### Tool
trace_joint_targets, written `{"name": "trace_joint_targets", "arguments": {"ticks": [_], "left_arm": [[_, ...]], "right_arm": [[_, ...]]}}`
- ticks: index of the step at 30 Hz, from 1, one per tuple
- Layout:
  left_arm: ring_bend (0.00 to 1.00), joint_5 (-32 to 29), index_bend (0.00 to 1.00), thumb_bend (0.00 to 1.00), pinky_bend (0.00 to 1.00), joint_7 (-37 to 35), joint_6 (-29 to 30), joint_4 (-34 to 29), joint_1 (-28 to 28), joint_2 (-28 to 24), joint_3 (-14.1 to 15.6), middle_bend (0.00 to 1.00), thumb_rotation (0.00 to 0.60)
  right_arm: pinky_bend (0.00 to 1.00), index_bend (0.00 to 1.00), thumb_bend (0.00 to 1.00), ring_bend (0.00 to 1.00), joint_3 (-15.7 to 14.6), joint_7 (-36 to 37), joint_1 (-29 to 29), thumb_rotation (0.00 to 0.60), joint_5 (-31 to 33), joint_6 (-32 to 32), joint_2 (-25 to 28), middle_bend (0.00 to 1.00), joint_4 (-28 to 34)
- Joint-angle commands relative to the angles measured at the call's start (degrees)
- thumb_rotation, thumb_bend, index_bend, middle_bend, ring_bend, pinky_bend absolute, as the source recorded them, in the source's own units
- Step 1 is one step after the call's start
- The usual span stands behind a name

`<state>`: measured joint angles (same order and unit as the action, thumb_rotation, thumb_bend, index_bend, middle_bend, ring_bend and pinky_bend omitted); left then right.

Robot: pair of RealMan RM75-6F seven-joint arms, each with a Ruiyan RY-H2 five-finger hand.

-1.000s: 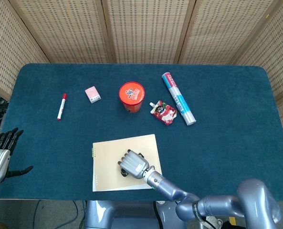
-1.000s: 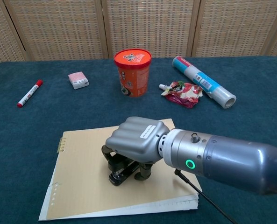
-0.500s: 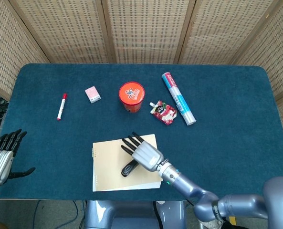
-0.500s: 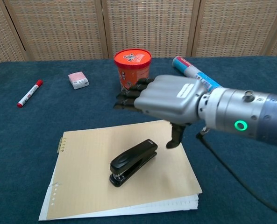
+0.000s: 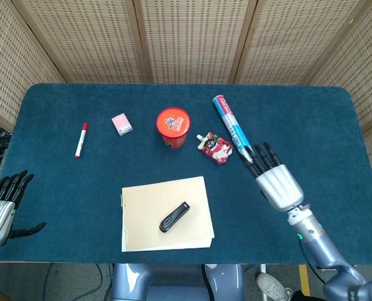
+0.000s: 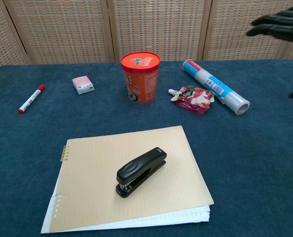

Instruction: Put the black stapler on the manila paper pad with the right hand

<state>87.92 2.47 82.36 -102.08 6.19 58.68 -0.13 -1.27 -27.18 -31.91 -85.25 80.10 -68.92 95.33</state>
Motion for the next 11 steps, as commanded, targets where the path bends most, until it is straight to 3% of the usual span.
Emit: {"name": "trace_joint_targets", "arguments": {"ticks": [1, 11], "left_arm": [[0.0, 1.1, 0.0, 0.0, 0.0, -0.4, 0.8, 0.0, -0.4, -0.3, 0.5, 0.0, 0.6], [0.0, 3.4, 0.0, 0.0, 0.0, -1.0, 3.1, 0.0, -1.8, -0.8, 1.5, 0.0, 0.6]], "right_arm": [[0.0, 0.0, 0.0, 0.0, -3.6, 11.9, 9.8, 0.6, -1.4, 8.6, 2.8, 0.0, -3.5], [0.0, 0.0, 0.0, 0.0, -5.2, 21.6, 17.6, 0.6, -2.5, 14.5, 1.7, 0.0, -9.1]]}}
